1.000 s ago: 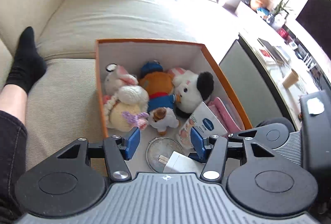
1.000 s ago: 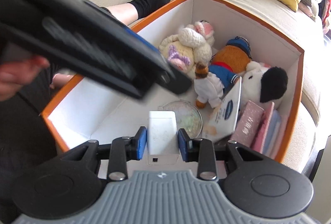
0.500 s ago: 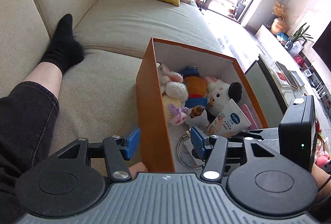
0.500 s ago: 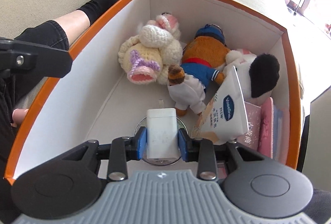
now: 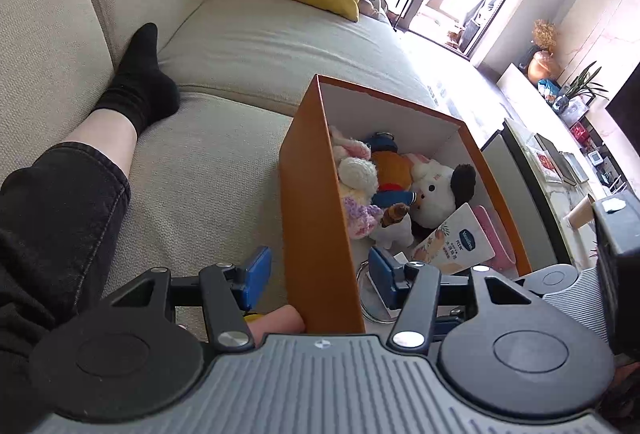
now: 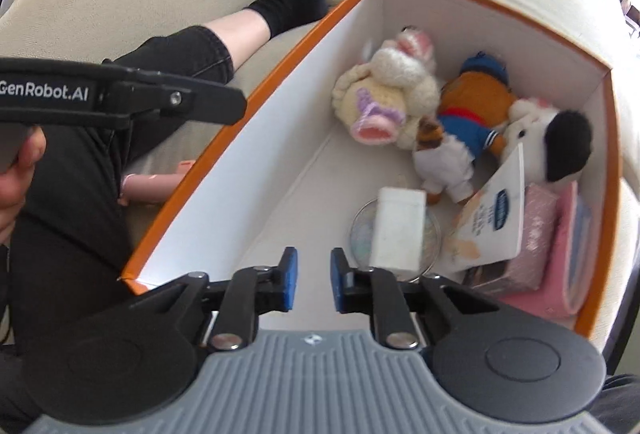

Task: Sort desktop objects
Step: 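Open both grippers to drop the mirror and white box into the box, then move both grippers back to the pink selfie stick on the sofa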

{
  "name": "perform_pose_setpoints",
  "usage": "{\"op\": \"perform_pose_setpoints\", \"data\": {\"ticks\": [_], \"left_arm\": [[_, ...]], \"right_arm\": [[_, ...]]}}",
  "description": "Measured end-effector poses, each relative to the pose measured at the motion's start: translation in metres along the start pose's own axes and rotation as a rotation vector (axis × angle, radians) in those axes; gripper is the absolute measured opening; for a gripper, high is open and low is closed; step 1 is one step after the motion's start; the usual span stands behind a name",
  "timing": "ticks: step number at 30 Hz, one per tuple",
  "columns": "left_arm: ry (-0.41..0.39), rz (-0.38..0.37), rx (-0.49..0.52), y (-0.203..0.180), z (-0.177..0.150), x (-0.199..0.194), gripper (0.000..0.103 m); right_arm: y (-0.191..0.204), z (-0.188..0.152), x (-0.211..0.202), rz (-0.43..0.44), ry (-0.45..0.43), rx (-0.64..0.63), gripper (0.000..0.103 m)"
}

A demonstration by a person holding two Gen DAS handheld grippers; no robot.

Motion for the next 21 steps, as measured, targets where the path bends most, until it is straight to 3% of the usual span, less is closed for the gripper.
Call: {"op": "perform_pose_setpoints", "data": {"ticks": [3, 8, 21], "left_arm": [[-0.003, 0.008, 0.0, 0.002, -0.003, -0.004, 0.063], [-0.008, 0.033, -0.024, 0.012, -0.009, -0.01, 0.063], [-0.007, 0.048, -0.045, 0.025, -0.017, -0.016, 0.063]], "right_arm": [[0.006, 0.006, 0.021, -0.062, 0.057, -0.035, 0.011], [0.014, 0.012, 0.04, -0.074, 0.128, -0.064, 0.011], [0.021, 0.019, 0.054, -0.139, 0.111, -0.065, 0.003]]}}
Point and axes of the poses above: each gripper's, at about its wrist camera, not at the fingertips, and x roughly the way its jaws point, y to its left, z to its top, the point moved 4 cm from there along x, roughly the way its jaws point, and after that the axes turned 4 degrees about -z, right-handed, at the moved point
